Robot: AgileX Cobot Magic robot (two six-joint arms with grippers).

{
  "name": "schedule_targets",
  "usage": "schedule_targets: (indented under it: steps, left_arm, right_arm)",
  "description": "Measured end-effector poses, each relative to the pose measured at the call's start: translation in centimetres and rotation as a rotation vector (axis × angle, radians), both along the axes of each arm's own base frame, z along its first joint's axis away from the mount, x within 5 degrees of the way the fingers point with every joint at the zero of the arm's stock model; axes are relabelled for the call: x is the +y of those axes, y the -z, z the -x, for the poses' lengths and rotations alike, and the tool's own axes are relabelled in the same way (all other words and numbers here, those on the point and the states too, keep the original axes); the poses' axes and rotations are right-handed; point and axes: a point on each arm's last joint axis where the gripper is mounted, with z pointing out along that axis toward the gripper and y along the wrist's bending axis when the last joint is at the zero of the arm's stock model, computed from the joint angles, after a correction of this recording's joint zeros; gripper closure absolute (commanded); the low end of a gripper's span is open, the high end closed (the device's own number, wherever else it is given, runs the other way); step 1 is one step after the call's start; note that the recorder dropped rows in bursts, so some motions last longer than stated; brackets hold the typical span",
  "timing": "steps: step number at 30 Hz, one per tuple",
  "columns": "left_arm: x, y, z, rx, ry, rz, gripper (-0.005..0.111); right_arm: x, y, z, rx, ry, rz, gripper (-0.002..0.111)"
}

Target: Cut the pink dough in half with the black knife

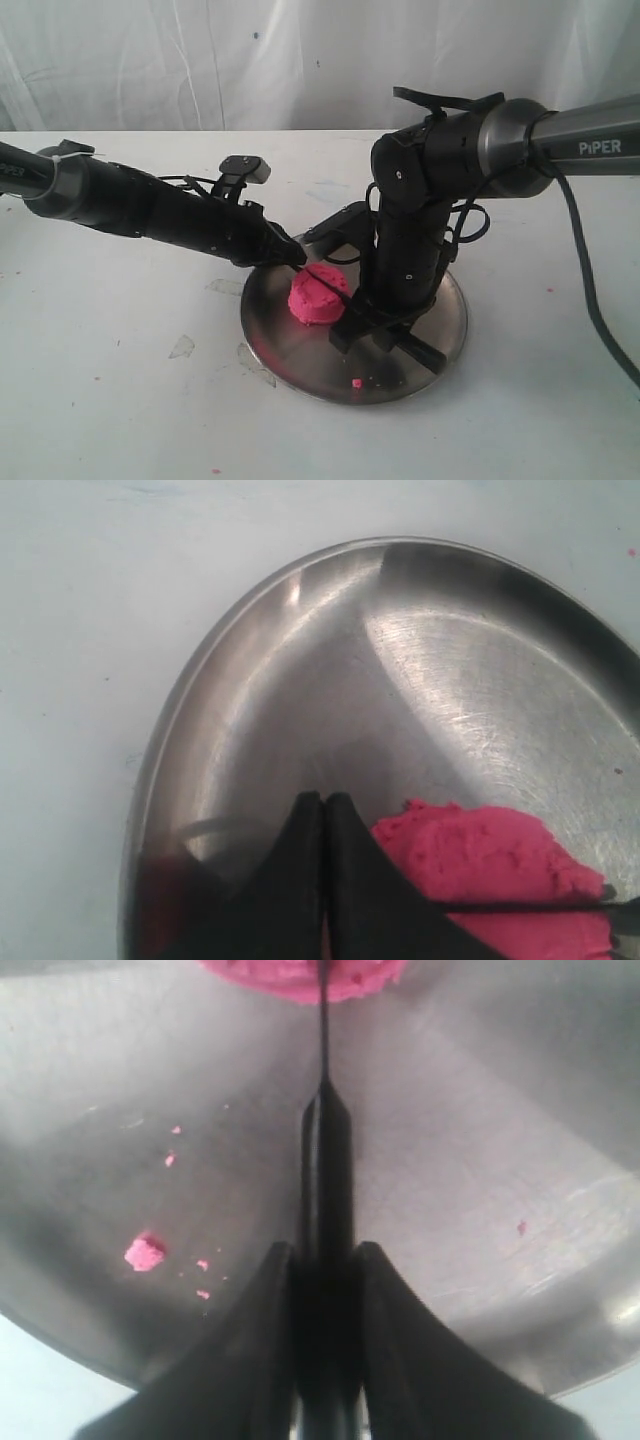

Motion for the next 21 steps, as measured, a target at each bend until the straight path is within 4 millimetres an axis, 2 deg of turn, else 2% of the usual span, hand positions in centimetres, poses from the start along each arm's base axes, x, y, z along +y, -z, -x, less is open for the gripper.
schedule_targets:
  steps: [18, 21]
  left_arm:
    - [0.01, 0.13, 0.07, -0.001, 0.012, -0.01, 0.107]
    - [0.02, -0.35, 0.1, -0.013, 0.017, -0.012, 0.107]
  right_arm:
    - [-0.59, 0.01, 0.52, 0.057, -0.021, 0.065, 0.108]
    - [-0.59, 0.02, 0.52, 0.057, -0.022, 0.066, 0.108]
